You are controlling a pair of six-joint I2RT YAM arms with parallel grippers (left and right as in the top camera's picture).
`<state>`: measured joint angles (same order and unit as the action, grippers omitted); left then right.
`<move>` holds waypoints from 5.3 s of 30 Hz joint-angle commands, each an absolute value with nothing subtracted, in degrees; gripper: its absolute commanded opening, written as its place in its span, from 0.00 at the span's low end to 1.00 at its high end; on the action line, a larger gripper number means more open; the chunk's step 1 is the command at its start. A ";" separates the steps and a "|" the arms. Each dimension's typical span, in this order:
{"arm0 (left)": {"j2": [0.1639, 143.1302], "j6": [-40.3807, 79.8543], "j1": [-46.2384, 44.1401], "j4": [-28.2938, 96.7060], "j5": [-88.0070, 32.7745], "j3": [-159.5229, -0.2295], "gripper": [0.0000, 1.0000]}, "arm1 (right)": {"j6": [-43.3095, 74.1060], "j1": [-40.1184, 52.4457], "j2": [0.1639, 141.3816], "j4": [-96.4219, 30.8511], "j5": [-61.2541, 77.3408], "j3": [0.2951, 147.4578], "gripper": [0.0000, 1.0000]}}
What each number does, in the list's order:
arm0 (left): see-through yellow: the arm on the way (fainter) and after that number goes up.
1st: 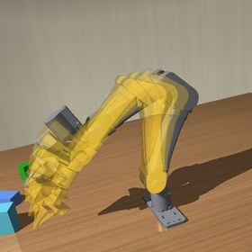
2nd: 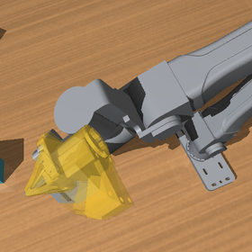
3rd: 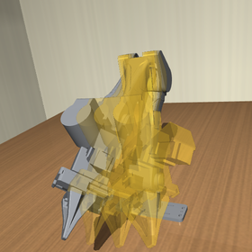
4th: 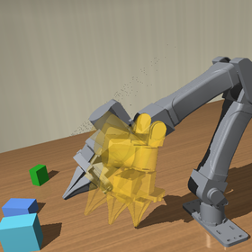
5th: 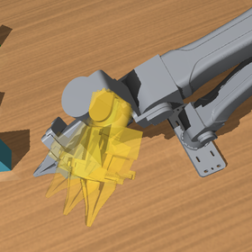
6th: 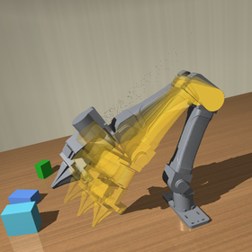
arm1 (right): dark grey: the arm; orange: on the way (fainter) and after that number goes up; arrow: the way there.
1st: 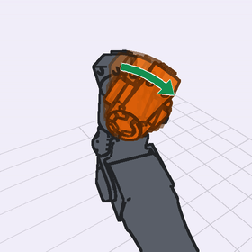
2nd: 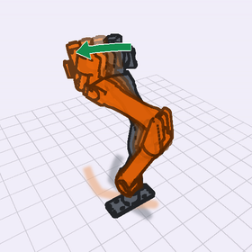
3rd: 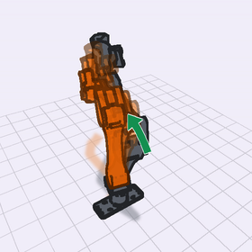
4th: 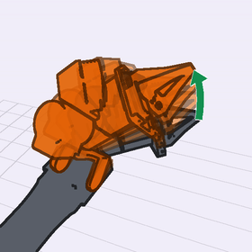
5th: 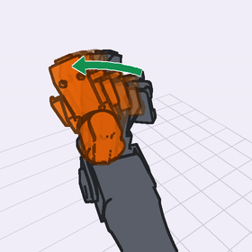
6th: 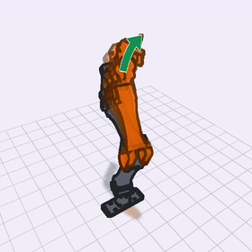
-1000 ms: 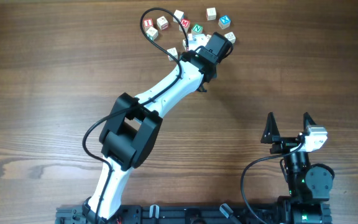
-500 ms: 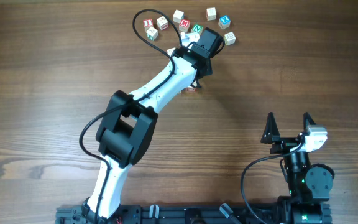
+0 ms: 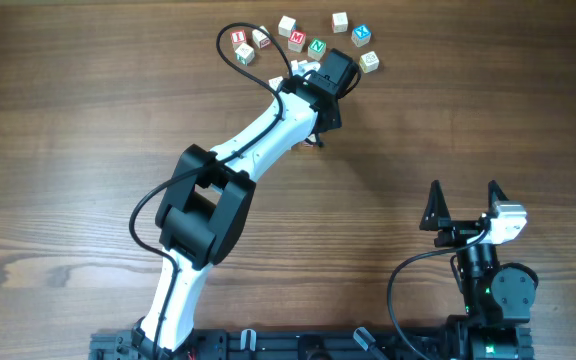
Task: Form a horizontal line
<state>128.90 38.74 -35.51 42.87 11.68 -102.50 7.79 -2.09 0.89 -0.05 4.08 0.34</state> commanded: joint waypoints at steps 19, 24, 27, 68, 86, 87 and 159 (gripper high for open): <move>130.08 40.99 -35.42 46.96 10.92 -103.02 0.04 | 7.51 -2.50 0.27 0.12 4.32 0.30 1.00; 130.08 40.88 -35.31 45.45 11.18 -103.04 0.04 | 7.49 -2.50 0.27 0.12 4.32 0.30 0.99; 129.86 40.73 -34.61 43.13 10.74 -103.68 0.04 | 7.51 -2.50 0.27 0.12 4.32 0.30 1.00; 130.21 39.27 -37.36 46.02 5.08 -99.26 0.04 | 7.51 -2.50 1.02 0.12 4.32 0.30 1.00; 130.21 39.48 -37.39 46.09 7.60 -99.26 0.04 | 7.51 -2.50 1.02 0.12 4.32 0.30 1.00; 130.21 39.48 -37.39 46.09 7.60 -99.26 0.04 | 7.53 -2.50 1.02 0.12 4.32 0.30 1.00; 130.21 39.51 -37.39 48.27 12.16 -99.26 0.04 | 7.53 -2.50 1.02 0.12 4.32 0.30 1.00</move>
